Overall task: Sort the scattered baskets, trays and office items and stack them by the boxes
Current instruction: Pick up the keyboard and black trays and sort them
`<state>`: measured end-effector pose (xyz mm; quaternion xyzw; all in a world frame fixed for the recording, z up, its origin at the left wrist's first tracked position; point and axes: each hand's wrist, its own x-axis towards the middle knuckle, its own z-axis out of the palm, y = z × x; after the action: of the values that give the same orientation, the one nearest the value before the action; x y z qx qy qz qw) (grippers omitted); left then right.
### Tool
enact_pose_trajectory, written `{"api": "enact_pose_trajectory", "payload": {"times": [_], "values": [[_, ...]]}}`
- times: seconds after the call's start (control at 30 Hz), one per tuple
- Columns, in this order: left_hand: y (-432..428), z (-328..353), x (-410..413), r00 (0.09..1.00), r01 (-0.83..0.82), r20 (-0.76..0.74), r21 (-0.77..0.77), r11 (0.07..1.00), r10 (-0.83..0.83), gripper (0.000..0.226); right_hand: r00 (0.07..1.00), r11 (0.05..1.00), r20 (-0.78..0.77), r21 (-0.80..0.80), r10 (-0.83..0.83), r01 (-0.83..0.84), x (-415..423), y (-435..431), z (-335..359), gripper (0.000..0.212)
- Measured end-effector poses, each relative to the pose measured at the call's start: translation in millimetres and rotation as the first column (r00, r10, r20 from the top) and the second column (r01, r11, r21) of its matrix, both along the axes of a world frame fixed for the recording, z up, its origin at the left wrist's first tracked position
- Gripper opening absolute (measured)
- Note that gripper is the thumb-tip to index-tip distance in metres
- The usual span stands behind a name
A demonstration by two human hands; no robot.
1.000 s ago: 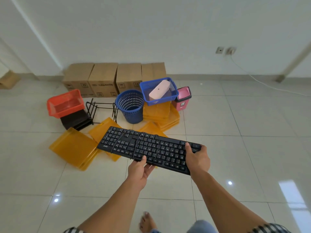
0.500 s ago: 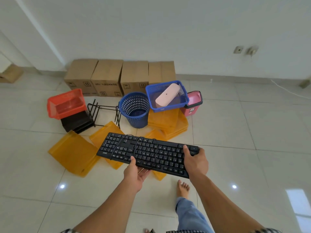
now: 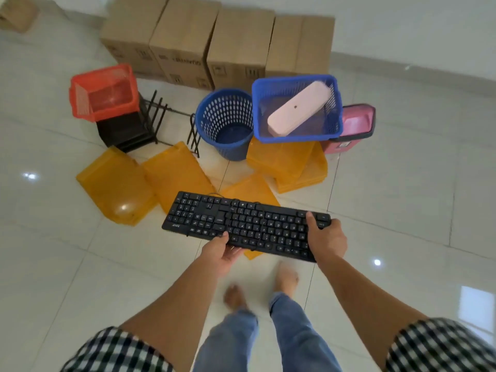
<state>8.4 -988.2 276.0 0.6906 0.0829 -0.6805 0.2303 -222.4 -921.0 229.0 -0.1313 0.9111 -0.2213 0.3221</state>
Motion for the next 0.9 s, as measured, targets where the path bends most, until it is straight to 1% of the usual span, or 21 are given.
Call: {"api": "enact_pose_trajectory", "payload": {"times": [0.13, 0.33, 0.47, 0.63, 0.73, 0.8, 0.9], "values": [[-11, -48, -4, 1.0, -0.001, -0.009, 0.075, 0.997, 0.002, 0.011, 0.997, 0.995, -0.005, 0.056, 0.081, -0.08, -11, -15, -47, 0.053], [-25, -130, 2, 0.998, -0.054, -0.009, 0.113, 0.992, 0.055, 0.006, 0.986, 0.974, -0.027, 0.165, 0.162, -0.156, -10, -39, -126, 0.056], [-35, -194, 6, 0.995, -0.104, 0.016, 0.106, 0.989, 0.103, 0.015, 0.974, 0.956, -0.049, 0.208, 0.22, -0.205, -8, -59, -188, 0.058], [-48, -267, 10, 0.989, -0.147, 0.043, 0.118, 0.982, 0.142, 0.029, 0.96, 0.921, 0.017, 0.278, 0.279, -0.272, -12, -80, -270, 0.057], [-52, -301, 6, 0.982, -0.187, 0.032, 0.109, 0.976, 0.184, 0.035, 0.961, 0.925, 0.055, 0.261, 0.271, -0.276, -14, -91, -309, 0.056], [-56, -319, 2, 0.981, -0.195, 0.032, 0.101, 0.976, 0.193, 0.034, 0.963, 0.933, 0.061, 0.24, 0.262, -0.269, -15, -99, -328, 0.056], [-61, -345, -1, 0.985, -0.169, 0.06, 0.087, 0.982, 0.164, 0.018, 0.957, 0.928, 0.051, 0.234, 0.285, -0.289, -18, -111, -352, 0.056]]}}
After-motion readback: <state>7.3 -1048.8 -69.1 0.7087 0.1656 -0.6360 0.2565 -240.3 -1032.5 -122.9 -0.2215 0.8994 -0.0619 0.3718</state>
